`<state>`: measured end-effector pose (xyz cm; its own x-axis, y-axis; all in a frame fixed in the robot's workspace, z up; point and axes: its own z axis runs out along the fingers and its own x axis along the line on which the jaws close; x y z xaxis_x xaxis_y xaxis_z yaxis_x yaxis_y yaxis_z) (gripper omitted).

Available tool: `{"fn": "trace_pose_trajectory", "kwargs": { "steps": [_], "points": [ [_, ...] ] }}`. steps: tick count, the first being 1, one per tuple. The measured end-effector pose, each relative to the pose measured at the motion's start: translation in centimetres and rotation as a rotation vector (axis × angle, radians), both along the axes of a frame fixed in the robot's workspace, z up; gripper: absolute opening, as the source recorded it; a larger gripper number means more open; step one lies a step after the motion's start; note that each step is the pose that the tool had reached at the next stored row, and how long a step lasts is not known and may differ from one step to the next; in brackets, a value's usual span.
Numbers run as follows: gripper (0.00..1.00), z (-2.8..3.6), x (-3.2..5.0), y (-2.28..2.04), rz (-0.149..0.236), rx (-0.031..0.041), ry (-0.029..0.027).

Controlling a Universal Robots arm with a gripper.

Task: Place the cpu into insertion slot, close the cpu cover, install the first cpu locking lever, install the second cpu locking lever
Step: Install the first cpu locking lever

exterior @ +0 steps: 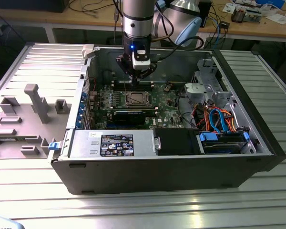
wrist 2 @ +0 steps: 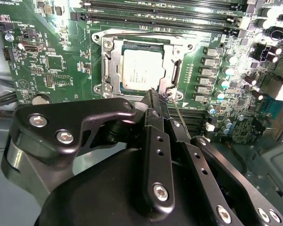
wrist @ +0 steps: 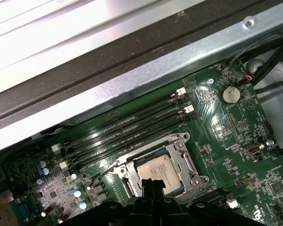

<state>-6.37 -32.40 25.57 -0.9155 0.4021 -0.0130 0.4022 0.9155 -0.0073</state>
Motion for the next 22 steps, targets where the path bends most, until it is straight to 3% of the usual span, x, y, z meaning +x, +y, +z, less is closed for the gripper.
{"fn": "trace_pose_trajectory", "kwargs": {
  "steps": [22],
  "points": [
    [0.11,0.0,0.0,0.0,0.034,0.0,0.0]
  ]
}}
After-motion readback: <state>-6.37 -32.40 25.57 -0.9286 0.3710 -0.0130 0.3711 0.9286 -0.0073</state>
